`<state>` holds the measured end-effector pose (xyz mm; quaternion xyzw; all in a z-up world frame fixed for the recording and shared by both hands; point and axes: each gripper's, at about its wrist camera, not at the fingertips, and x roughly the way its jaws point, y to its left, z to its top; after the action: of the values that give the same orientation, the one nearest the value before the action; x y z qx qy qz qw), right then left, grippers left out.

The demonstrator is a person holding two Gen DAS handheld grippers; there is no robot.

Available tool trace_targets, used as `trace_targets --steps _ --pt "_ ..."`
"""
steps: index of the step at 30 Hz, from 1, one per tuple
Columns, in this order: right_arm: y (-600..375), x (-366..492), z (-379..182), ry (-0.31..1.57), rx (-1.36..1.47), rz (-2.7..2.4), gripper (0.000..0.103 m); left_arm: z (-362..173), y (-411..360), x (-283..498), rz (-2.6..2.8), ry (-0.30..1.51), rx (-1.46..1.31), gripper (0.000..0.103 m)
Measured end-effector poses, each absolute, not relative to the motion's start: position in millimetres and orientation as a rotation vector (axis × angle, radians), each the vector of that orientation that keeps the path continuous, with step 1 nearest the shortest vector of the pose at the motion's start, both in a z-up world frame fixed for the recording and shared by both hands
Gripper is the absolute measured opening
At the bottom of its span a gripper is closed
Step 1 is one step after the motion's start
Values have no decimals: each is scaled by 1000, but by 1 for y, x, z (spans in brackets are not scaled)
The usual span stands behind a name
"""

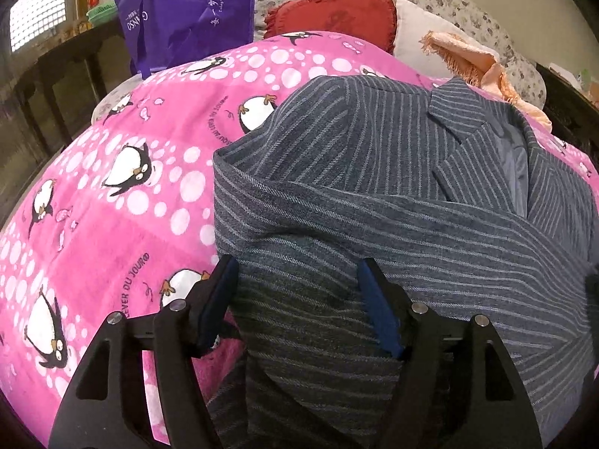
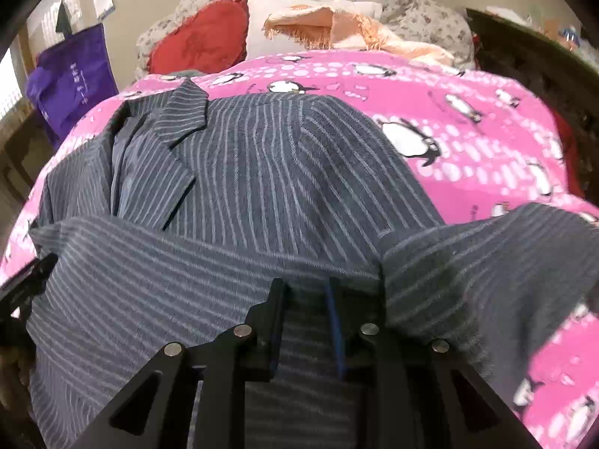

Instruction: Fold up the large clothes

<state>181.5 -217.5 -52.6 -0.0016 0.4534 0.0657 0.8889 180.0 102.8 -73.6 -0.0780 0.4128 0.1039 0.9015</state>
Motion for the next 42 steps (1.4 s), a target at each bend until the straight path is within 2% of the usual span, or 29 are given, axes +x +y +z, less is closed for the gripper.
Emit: trace_targets --steps 4,9,10,13,16,18,19,21,23,29,37,42 --pt "-204 133 -31 861 17 256 20 -73 102 181 218 855 -154 68" --pt "-180 103 -73 946 -50 290 24 -47 96 170 253 854 -107 68" --pt "-185 100 -75 897 -22 288 29 -33 95 159 238 814 -125 68" --pt "-192 101 -69 919 31 292 30 -16 83 132 171 767 -132 68" --pt "-208 94 -43 852 72 290 30 -31 68 126 126 812 -57 68" --pt "-242 90 -17 766 112 275 33 -63 62 125 114 892 10 69" --pt "-259 90 -13 749 129 264 38 -73 64 120 101 881 4 74" --pt "-318 94 -4 709 214 191 40 -72 77 119 112 880 -70 89" --pt "-393 101 -14 724 386 79 40 -76 90 122 108 901 -151 95" --pt "-532 94 -70 723 883 -109 40 -77 87 125 135 900 -137 97" --pt "-546 122 -78 598 1063 -44 42 -78 87 126 139 900 -142 98" --pt "-558 112 -85 414 1336 31 47 -77 88 127 140 900 -141 98"
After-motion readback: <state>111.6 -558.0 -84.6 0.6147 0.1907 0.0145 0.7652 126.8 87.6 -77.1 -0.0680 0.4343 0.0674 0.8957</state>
